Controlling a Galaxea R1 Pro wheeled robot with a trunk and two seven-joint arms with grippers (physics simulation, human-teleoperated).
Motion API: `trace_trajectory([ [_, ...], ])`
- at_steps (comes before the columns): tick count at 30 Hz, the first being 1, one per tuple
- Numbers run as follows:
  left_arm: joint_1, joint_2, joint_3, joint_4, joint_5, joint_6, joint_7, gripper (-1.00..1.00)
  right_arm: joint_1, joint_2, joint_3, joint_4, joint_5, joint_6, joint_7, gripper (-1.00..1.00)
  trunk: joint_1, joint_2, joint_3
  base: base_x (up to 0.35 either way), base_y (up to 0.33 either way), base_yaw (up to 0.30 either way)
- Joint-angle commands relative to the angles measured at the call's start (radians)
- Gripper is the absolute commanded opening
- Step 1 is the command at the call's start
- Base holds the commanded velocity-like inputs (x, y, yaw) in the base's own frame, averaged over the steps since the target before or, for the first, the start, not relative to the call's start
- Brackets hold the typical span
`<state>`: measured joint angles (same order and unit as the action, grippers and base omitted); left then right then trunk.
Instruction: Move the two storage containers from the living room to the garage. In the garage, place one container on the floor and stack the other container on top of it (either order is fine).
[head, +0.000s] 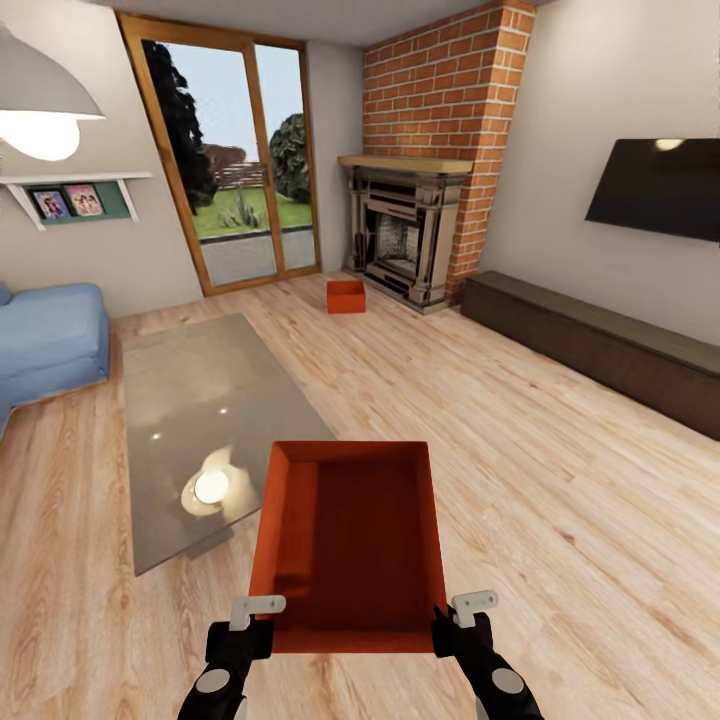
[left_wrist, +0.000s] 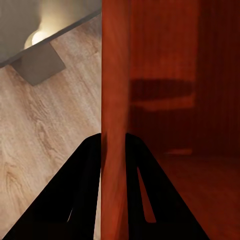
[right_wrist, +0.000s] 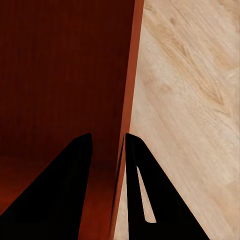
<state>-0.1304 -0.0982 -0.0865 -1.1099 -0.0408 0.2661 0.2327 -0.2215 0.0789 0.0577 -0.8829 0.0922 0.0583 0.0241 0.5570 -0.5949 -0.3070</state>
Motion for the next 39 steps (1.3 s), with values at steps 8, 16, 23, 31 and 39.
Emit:
trace_trajectory([
  [8,-0.001,0.000,-0.001,-0.001,-0.007,0.008,0.010,-1.00,0.000,0.001,-0.001,-0.004,0.008,0.006,0.005,-1.00,-0.030,0.055,0.037,0.000,0.000,0.000],
  [16,-0.001,0.000,-0.001,-0.001,-0.007,0.008,0.010,-1.00,0.000,0.001,-0.001,-0.004,0.008,0.006,0.005,-1.00,-0.061,0.111,0.075,0.000,0.000,0.000],
  [23,0.000,0.000,-0.001,-0.001,-0.007,0.008,0.010,-1.00,0.000,0.001,-0.001,-0.004,0.008,0.006,0.005,-1.00,-0.088,0.160,0.108,0.000,0.000,0.000],
  [31,-0.001,0.001,-0.001,-0.001,-0.007,0.007,0.006,-1.00,-0.001,0.001,-0.001,-0.004,0.008,0.006,0.005,-1.00,-0.099,0.181,0.130,0.000,0.000,0.000],
  [39,-0.001,0.001,-0.001,-0.001,-0.007,0.007,0.004,-1.00,0.000,0.001,-0.001,-0.004,0.008,0.006,0.005,-1.00,-0.099,0.181,0.143,0.000,0.000,0.000],
])
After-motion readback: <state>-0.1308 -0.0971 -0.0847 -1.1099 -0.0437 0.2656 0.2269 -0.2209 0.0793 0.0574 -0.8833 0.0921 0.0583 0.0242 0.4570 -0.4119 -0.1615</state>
